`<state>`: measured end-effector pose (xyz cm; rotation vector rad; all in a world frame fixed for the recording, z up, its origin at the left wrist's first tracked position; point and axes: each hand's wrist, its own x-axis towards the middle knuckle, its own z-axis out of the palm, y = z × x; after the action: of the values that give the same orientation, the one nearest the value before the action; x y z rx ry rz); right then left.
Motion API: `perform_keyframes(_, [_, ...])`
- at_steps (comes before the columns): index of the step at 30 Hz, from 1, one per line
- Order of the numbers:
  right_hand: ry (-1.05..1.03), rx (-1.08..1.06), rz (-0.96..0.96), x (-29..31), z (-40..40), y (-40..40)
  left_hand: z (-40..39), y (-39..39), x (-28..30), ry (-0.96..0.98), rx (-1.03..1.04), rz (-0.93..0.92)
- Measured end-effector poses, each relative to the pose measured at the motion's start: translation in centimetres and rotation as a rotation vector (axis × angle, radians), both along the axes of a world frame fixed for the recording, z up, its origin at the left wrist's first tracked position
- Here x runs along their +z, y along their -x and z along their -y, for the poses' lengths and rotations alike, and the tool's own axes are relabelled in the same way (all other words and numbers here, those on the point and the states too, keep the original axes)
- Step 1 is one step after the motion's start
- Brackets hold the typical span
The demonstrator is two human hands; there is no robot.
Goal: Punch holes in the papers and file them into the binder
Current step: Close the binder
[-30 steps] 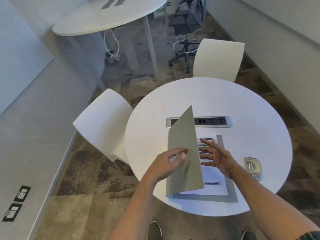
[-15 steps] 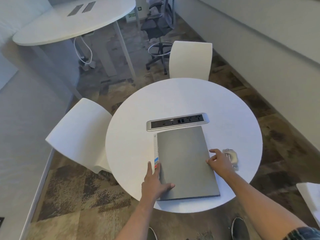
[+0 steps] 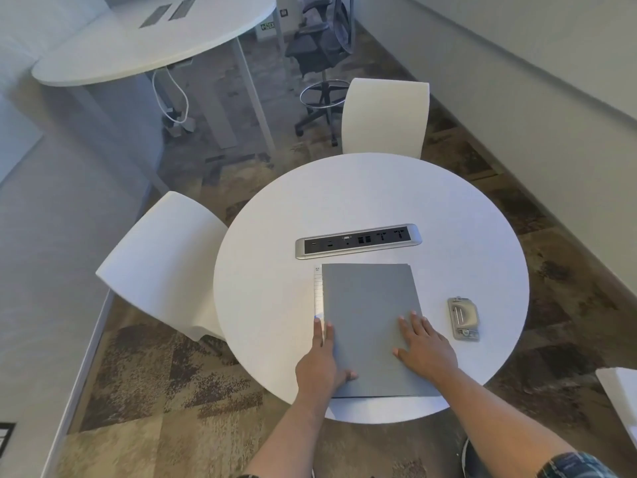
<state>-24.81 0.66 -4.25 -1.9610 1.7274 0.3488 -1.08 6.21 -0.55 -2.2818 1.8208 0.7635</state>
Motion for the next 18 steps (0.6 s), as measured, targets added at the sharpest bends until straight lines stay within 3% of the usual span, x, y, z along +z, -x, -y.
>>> perform_keyframes(10, [-0.024, 0.097, -0.001, -1.0, 0.5, 1.2, 2.5, -0.6, -0.3, -0.054, -0.185, 0.236])
perform_keyframes(18, [-0.032, 0.14, -0.035, -0.8, 1.2, 1.2, 2.1, -0.1, -1.3, 0.013, -0.176, 0.262])
